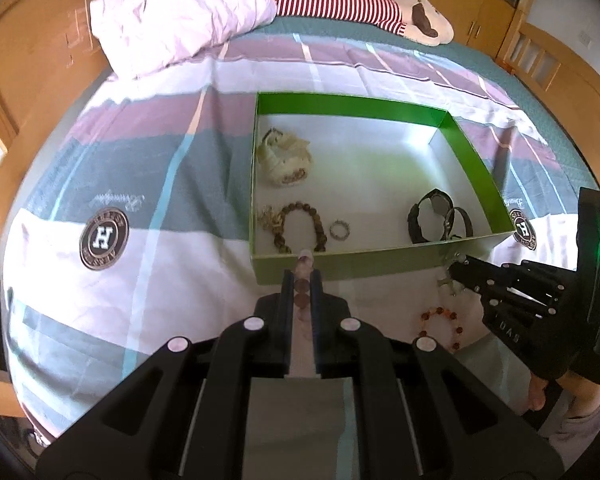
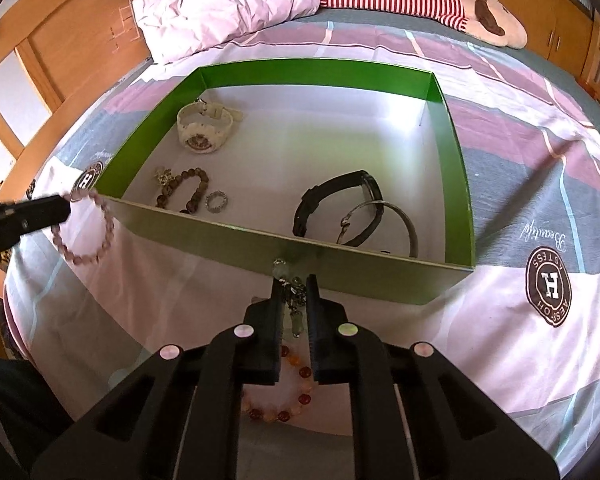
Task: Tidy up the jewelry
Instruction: 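Lift and carry both bead bracelets with both tools into the box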
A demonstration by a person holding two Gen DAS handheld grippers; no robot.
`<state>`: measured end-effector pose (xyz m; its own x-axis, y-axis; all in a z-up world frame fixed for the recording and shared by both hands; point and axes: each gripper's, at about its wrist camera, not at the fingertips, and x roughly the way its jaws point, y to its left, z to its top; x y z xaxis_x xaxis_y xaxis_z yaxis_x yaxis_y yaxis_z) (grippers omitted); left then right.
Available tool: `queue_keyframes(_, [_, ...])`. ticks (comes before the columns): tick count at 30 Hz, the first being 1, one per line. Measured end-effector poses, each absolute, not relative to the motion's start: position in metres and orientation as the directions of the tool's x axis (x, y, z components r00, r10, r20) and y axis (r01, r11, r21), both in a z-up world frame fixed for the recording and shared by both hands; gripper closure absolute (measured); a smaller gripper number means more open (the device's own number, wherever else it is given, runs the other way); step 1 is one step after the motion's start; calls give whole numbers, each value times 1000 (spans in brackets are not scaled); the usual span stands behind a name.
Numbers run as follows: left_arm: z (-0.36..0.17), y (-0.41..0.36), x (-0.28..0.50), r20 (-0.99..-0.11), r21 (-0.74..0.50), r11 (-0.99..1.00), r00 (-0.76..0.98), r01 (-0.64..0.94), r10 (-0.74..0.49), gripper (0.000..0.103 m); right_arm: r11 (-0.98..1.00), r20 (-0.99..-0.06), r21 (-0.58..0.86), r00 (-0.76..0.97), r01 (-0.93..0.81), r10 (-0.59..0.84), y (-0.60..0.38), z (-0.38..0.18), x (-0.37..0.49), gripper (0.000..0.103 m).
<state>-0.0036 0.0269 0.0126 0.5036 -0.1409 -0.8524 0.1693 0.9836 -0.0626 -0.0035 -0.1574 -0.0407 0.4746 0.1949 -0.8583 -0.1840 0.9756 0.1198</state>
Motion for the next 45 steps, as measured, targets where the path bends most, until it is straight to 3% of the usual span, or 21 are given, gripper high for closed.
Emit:
queue_keyframes(10, [9, 21, -3, -856, -41, 984, 501, 175, -125, 95, 970, -854, 115, 477, -216, 207, -148, -37, -9, 92])
queue_keyframes(22, [37, 6, -2, -781, -61, 981, 604, 183, -161, 95, 931, -747, 243, 560, -274, 360, -145, -3, -15, 92])
queue_keyframes(45, [58, 14, 19, -723, -81, 991, 678, 106, -132, 95, 933, -634, 287, 687, -216, 354, -170, 26, -16, 92])
